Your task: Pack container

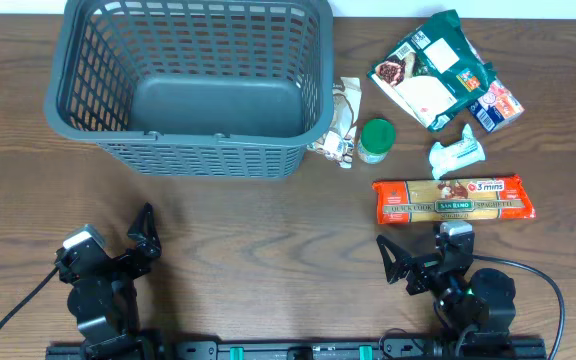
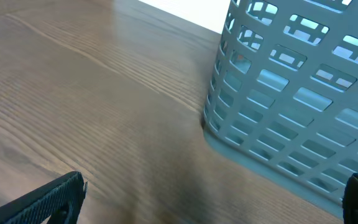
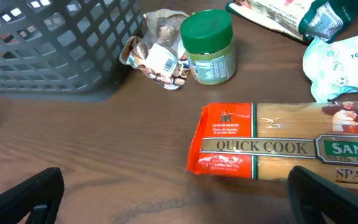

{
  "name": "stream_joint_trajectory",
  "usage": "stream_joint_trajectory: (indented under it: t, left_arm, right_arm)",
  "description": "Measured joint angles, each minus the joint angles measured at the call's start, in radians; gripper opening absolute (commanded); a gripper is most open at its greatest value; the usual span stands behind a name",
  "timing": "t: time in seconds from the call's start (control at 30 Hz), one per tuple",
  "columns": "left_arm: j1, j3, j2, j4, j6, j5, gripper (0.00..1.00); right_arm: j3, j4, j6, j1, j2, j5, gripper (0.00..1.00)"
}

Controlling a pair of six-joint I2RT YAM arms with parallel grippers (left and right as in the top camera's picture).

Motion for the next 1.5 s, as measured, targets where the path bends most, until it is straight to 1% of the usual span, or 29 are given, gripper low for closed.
stream_joint_trajectory:
  t: [1.23,1.5]
  left_arm:
    - [0.000,0.000,0.000,0.000,0.000,0.000,0.99]
    - [0.000,0.000,0.000,0.000,0.000,0.000,0.99]
  right_arm:
    - [0.000,0.000,0.001,0.000,0.000,0.000,0.99]
    - [0.005,0.008,0.099,0.000,0.024,-0.004,0.99]
